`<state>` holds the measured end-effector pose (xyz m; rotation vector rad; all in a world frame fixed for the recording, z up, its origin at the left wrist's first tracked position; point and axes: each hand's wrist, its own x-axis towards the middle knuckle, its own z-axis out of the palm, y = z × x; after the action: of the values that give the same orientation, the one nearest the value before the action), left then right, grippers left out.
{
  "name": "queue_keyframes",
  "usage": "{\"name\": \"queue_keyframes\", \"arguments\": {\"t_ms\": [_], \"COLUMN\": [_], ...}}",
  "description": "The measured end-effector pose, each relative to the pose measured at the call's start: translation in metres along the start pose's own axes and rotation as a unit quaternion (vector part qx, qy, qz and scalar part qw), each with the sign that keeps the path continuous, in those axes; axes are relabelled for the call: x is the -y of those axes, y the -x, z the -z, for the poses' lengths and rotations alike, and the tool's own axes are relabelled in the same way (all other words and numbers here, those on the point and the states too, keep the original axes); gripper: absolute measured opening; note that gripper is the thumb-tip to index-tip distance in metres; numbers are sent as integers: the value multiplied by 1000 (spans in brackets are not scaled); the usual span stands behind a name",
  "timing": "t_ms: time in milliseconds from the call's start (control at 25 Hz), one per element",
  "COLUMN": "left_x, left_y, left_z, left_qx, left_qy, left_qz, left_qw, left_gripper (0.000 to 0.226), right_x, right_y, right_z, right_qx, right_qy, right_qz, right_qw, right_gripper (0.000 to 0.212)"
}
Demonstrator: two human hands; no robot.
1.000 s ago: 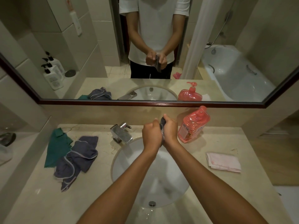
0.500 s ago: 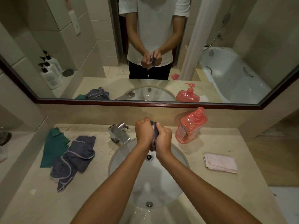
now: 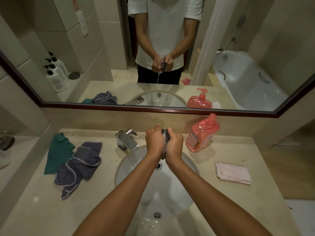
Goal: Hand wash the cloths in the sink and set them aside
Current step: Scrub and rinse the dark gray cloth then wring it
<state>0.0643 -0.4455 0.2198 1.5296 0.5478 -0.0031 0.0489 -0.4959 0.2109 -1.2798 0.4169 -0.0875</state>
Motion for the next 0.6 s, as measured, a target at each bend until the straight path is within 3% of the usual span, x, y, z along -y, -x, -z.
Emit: {"name": "queue_keyframes", "arguments": {"t_ms": [120,240,360,520,600], "left_x": [8,0,3,8,2], "left_y": [14,-4,-1,11,-1], "left_z": [-5,2,2,-4,0], "left_qx": [23,-17,-20,0,-15], "left_qy": [-25,-10,3,-33,-30], "left_qz": [-22,3,9,-19,-13], "left_qw": [999,1000,1000,999,999], "left_gripper": [57,50,48,56,50], "right_x": [13,-8,-7,11,-2], "right_y": [-17,0,4,-14,-2], "right_z": [0,0,-2,-1,2], "right_qx": [-7,12,-3,-5,26], "right_qy": [-55,-13,25,-16,0], "right_qz": [-31,-8,-4,-17,0], "right_qw": [998,1000,1000,1000,1000], "right_gripper": [42,50,44,40,49]}}
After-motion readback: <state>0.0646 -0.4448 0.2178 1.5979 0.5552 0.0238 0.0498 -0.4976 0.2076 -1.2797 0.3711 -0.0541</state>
